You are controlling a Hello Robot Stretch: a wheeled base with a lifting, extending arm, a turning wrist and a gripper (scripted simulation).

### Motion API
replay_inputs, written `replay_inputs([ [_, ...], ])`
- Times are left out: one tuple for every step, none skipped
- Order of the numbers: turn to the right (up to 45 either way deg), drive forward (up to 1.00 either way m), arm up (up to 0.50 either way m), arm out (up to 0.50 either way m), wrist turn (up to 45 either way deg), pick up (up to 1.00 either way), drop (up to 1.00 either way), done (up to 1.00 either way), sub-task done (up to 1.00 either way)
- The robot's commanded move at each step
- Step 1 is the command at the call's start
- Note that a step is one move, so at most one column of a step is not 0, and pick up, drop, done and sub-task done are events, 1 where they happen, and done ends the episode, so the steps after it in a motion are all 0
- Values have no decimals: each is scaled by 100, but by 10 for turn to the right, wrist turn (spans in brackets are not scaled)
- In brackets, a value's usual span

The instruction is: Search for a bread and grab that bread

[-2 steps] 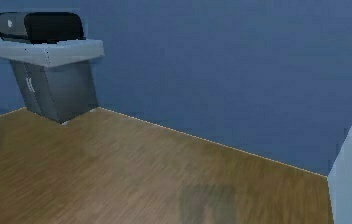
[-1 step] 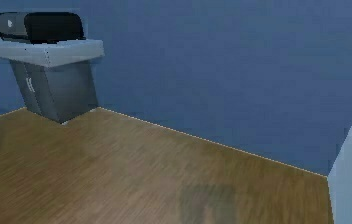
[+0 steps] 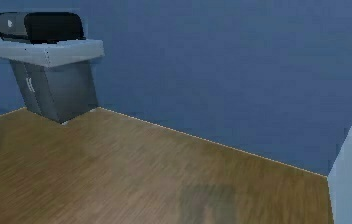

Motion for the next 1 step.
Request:
replay_inputs([
  [0,0,0,0,0,0,0,100,0],
])
